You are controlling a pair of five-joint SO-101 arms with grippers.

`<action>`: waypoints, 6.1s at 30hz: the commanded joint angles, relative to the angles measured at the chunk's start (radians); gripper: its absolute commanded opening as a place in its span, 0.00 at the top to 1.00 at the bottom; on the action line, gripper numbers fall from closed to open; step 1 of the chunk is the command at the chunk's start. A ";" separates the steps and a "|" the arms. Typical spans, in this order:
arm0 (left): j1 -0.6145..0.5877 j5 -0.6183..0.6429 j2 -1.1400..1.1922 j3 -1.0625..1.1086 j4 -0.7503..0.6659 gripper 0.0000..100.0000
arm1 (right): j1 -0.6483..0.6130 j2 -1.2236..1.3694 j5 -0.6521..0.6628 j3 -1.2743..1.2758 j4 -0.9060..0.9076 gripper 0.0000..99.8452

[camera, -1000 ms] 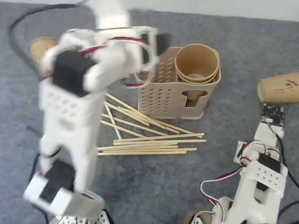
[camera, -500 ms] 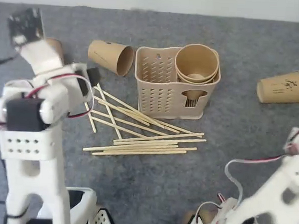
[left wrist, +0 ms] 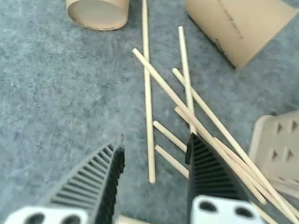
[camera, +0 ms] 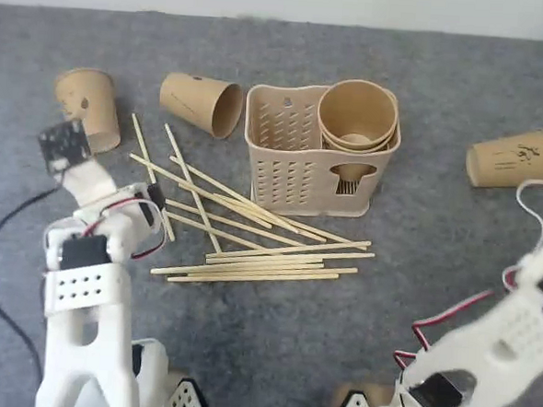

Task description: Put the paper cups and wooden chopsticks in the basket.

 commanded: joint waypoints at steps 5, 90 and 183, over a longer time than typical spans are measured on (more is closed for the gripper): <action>-0.021 -0.012 -0.031 0.031 -0.132 0.80 | -0.079 0.438 -0.015 -0.736 -0.093 0.96; -0.021 -0.054 -0.026 0.044 -0.137 0.80 | -0.633 0.481 -0.485 -0.804 -0.262 0.90; -0.018 -0.057 -0.026 0.059 -0.164 0.80 | -0.714 0.602 -0.930 -0.802 -0.460 0.79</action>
